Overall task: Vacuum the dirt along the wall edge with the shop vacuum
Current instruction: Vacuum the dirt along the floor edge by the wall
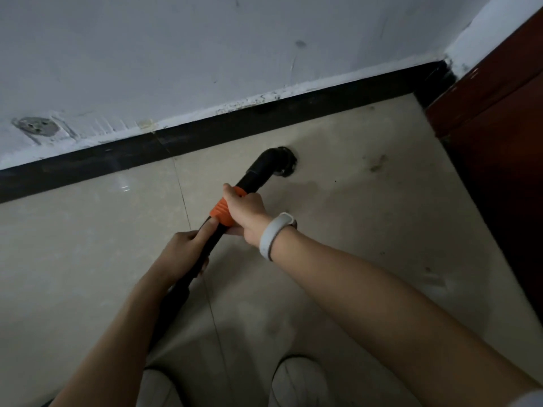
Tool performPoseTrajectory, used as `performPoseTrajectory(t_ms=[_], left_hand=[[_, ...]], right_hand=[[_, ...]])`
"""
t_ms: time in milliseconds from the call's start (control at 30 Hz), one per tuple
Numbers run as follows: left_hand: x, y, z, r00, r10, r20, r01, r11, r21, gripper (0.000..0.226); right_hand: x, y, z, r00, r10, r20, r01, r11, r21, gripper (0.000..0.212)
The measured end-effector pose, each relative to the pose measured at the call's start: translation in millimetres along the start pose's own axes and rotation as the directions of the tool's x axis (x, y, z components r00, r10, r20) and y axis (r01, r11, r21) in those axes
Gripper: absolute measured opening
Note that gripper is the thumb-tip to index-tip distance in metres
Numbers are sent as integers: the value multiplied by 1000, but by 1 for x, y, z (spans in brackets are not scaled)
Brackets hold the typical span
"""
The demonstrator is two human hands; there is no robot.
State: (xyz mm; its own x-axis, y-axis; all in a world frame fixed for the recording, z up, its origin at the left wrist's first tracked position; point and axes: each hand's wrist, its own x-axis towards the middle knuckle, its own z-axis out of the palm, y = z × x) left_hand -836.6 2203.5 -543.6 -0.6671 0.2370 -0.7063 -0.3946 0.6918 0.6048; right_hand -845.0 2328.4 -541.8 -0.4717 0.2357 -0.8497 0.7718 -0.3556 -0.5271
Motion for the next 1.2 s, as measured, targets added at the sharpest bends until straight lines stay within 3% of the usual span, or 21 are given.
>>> performPoseTrajectory(t_ms=[300,400,600,933,1200], left_hand=[[-11,8,26,984,-23,179,13,998,62,54],[-11,10,38,976,-17,219,0,997,75,53],[6,39,57,990,63,129,-74,994,77,55],[3,43,76,953,-11,302,-26,992,120,53],[10,49,79,988,108,109,-122,984,132,56]], right_hand=[[1,39,-29,981,-30,-191,41,997,58,68],[2,49,-44,971,-34,-237,43,998,34,60],[4,11,-76,976,-38,-213,56,995,81,57],[-6,30,-99,959,11,-283,29,990,136,58],[-3,5,-99,974,-60,-219,80,993,87,65]])
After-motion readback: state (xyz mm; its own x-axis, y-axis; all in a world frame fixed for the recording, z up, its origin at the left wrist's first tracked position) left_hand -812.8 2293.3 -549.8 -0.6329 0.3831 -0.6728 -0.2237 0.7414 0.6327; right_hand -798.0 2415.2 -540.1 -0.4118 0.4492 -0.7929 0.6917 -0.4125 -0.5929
